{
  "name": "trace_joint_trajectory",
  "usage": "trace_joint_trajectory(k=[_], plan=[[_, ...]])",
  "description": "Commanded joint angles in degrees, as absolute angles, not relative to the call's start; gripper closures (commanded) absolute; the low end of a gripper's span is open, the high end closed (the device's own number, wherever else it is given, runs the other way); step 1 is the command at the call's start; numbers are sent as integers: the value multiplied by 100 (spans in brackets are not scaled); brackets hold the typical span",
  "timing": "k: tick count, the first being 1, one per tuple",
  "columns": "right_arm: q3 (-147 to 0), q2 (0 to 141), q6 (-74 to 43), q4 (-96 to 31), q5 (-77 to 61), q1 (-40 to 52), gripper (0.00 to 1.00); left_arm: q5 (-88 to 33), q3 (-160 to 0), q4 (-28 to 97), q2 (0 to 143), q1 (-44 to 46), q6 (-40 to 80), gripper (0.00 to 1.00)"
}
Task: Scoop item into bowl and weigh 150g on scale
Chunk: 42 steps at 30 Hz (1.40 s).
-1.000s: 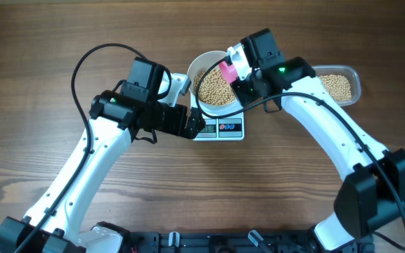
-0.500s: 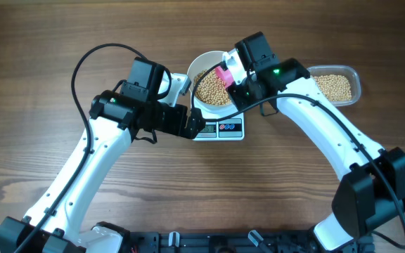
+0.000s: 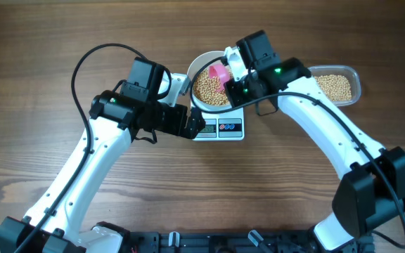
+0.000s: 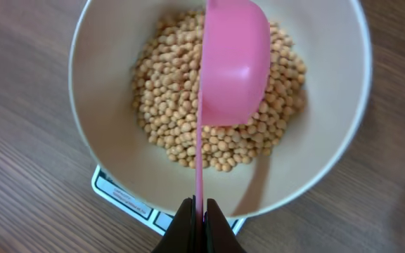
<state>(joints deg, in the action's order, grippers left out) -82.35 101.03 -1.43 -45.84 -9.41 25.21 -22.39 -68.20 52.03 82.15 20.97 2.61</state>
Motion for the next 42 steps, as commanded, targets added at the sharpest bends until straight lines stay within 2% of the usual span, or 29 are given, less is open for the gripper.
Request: trace_joint_trajectory(k=[1, 8, 19, 29, 42], plan=[[-8449, 10125, -469, -4593, -1358, 2300, 96, -2292, -6849, 5190, 8237, 2095, 174, 0], [-8449, 9690, -469, -4615, -1435, 2038, 96, -2292, -6849, 5190, 8237, 2095, 172, 0], [-8449, 9651, -939, -4716, -2862, 1809, 96, -2292, -6849, 5190, 8237, 2095, 174, 0], [-8449, 9557, -893, -4698, -2853, 1566, 96, -2292, -6849, 5190, 8237, 2095, 174, 0], [-8449, 9555, 207, -4762, -2764, 1579, 96, -2292, -6849, 5190, 8237, 2095, 174, 0]])
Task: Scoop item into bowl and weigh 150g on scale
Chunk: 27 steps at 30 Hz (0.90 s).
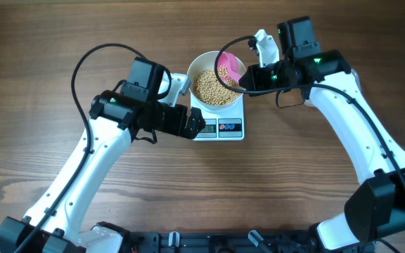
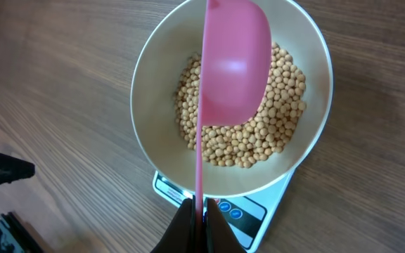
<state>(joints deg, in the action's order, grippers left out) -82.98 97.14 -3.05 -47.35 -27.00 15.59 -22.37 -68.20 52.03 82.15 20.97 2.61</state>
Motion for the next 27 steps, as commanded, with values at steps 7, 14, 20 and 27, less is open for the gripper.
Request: trace_joint_trajectory(k=[7, 14, 20, 27], plan=[[-8449, 9555, 908, -5028, -1542, 1892, 96, -2290, -6849, 5190, 8237, 2095, 174, 0], [-8449, 9555, 923, -4965, -1350, 1984, 96, -2292, -6849, 5190, 8237, 2095, 174, 0], [-8449, 9555, 1044, -4930, -1157, 2073, 96, -2290, -6849, 5190, 8237, 2095, 174, 0], [-8449, 9478, 1068, -4884, -1280, 2123, 96, -2292, -6849, 5190, 8237, 2095, 174, 0]])
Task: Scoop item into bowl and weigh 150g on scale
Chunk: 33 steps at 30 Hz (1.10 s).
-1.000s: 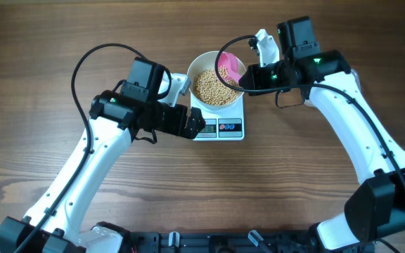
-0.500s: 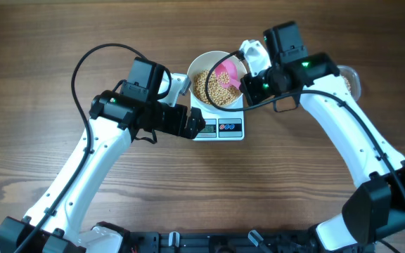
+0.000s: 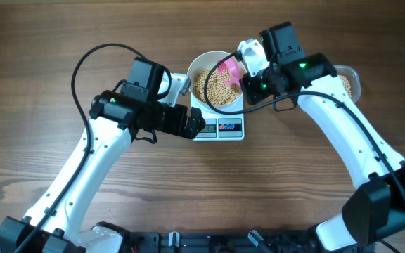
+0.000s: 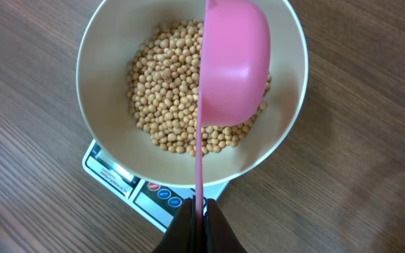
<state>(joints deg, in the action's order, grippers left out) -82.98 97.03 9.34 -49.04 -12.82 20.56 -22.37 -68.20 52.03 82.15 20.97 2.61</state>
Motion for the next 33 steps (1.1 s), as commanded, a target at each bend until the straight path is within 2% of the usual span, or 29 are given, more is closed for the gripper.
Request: trace_joint_trajectory(k=[1, 22, 33], plan=[[-8447, 9496, 1098, -4847, -1127, 2121, 96, -2290, -6849, 5190, 8237, 2095, 174, 0], [-8453, 9277, 1162, -4770, -1009, 2265, 96, -2292, -6849, 5190, 8237, 2095, 174, 0], [-8442, 9343, 1632, -4735, -464, 2418, 96, -2292, -6849, 5190, 8237, 2095, 174, 0]])
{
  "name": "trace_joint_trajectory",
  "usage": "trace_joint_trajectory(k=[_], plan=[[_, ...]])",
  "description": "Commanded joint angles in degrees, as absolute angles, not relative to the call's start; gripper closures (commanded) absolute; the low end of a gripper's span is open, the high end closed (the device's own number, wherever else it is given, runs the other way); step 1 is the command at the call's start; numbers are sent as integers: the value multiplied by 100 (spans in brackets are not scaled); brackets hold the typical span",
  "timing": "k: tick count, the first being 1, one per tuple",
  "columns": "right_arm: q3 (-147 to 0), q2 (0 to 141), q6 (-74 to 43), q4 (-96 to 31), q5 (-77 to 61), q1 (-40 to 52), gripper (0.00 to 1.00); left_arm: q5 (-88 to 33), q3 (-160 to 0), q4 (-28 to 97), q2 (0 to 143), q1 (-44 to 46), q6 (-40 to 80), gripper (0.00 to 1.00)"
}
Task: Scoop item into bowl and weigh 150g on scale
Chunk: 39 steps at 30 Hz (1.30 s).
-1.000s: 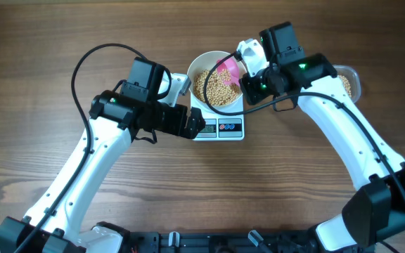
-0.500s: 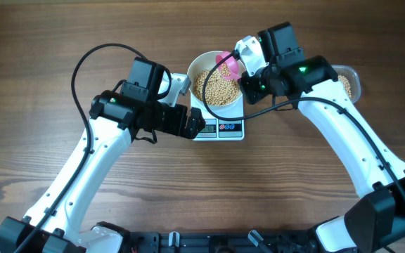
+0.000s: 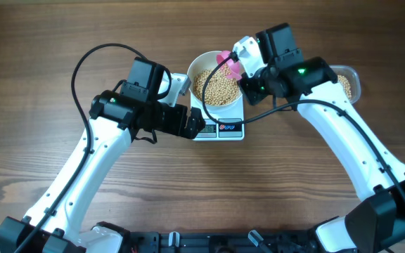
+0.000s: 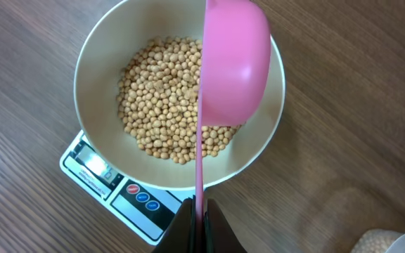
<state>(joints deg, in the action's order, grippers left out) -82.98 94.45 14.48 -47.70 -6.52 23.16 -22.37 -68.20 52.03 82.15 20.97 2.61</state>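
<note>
A white bowl [image 4: 90, 105] of tan beans [image 4: 164, 112] stands on a small digital scale [image 4: 129, 197]. My right gripper [image 4: 200, 211] is shut on the thin handle of a pink scoop [image 4: 234, 63]. The scoop is turned on its side, with its rounded back towards the wrist camera. It hangs over the bowl's right side and rim. From overhead, the scoop [image 3: 228, 63] is at the bowl's [image 3: 195, 70] far right edge. My left gripper [image 3: 190, 124] sits against the left end of the scale [image 3: 223, 128]; how its jaws stand is not visible.
A clear tub of beans [image 3: 349, 81] lies right of the bowl, mostly hidden under my right arm; its corner shows in the wrist view [image 4: 399, 242]. The left arm's black cable loops over the table behind the left arm. Bare wooden table [image 3: 41, 140] surrounds the scale.
The right gripper and scoop have shifted a little towards the bowl's far right rim and stand slightly higher. More of the scale shows in the wrist view. The left arm has not moved.
The scoop first hung close over the beans in the bowl. Then it was held much higher, the right arm drawn back to the right. After that it was nearer the bowl again, and now stands over its right rim. The left arm stayed by the scale throughout.
</note>
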Motion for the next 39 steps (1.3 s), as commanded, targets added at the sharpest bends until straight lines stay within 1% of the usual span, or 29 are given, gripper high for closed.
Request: trace_joint_trajectory(k=[1, 5, 10, 18, 23, 39], plan=[[-8442, 9343, 1603, -4737, -506, 2421, 96, -2292, -6849, 5190, 8237, 2095, 174, 0], [-8442, 9343, 1326, -4748, -711, 2418, 96, -2292, -6849, 5190, 8237, 2095, 174, 0], [-8442, 9343, 1046, -4768, -1404, 2355, 96, -2292, -6849, 5190, 8237, 2095, 174, 0], [-8442, 9343, 585, -4860, -1852, 2021, 96, -2290, -6849, 5190, 8237, 2095, 174, 0], [-8442, 9343, 576, -4906, -2259, 1756, 96, -2292, -6849, 5190, 8237, 2095, 174, 0], [-8442, 9343, 451, -4696, -2255, 1717, 96, -2292, -6849, 5190, 8237, 2095, 174, 0]])
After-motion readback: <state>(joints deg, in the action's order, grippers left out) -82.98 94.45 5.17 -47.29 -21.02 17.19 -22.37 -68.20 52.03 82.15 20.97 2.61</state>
